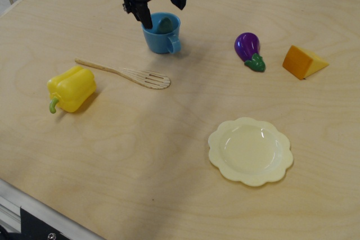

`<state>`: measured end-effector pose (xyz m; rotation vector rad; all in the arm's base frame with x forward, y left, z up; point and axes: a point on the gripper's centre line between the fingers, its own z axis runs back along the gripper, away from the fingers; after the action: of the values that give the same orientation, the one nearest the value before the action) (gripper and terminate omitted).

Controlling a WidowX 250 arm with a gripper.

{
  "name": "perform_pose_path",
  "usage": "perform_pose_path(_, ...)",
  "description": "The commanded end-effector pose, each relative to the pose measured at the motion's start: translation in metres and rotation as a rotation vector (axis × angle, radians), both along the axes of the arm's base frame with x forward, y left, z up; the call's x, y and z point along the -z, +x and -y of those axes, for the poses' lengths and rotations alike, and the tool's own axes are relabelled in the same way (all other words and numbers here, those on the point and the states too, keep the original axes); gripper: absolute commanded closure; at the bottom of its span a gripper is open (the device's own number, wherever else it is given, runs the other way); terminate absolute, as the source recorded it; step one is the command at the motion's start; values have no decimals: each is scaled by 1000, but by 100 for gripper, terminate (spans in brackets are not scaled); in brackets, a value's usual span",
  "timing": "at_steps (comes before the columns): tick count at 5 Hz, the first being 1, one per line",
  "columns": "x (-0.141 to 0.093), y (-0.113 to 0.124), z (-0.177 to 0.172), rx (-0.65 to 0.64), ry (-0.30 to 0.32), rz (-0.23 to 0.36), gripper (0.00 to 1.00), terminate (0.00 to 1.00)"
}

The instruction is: Take cucumber out of cup

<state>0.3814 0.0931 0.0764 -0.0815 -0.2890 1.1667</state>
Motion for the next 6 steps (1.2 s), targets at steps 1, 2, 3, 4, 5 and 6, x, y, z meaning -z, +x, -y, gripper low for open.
perform_pose_path(1, -8, 23, -12, 26, 8, 8, 0, 0)
perform_pose_path(2, -3, 30, -11, 39, 5, 2, 0, 0)
perform_pose_path(3, -2, 32, -11, 48, 18, -6, 0, 0)
perform_pose_path(4, -4, 31, -9, 48, 21, -5, 100, 0)
perform_pose_path(5, -4, 32, -8, 49, 21, -9, 100, 0)
perform_pose_path(6, -12, 32, -12, 44, 27, 0, 100, 0)
